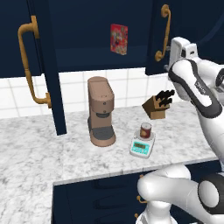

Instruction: Pick the canned food and place it on the digital scale for weighing, and close the cabinet.

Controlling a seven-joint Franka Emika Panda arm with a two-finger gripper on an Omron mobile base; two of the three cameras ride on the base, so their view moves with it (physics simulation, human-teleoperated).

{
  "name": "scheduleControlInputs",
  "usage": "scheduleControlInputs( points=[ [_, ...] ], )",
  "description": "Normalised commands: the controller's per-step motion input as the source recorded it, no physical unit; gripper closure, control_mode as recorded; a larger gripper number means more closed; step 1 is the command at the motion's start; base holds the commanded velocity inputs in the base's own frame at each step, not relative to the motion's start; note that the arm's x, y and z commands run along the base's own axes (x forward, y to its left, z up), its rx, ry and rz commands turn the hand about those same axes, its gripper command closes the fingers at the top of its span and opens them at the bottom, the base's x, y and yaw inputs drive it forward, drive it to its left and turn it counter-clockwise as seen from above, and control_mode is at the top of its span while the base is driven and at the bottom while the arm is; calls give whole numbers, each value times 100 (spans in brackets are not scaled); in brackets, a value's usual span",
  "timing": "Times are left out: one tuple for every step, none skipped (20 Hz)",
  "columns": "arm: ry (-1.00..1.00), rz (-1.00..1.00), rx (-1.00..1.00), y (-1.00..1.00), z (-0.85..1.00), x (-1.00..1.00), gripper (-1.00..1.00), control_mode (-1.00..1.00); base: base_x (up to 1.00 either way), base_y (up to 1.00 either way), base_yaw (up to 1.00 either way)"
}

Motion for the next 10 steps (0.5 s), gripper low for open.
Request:
scheduleControlInputs(
  points=[
    [0,0,0,-4,0,68,-100,-100,0,0,0],
    [0,0,0,-3,0,71,-100,-100,0,0,0],
    [0,0,0,-7,0,73,-100,-100,0,0,0],
    [0,0,0,-8,0,67,-100,-100,0,0,0],
    [0,0,0,-9,0,63,-100,-100,0,0,0],
    [0,0,0,-11,0,63,-100,-100,0,0,0],
    [0,0,0,-10,0,66,-100,-100,0,0,0],
    [0,0,0,-13,0,71,-100,-100,0,0,0],
    [0,0,0,-11,-2,78,-100,-100,0,0,0],
    [0,0,0,-8,-8,86,-100,-100,0,0,0]
  ],
)
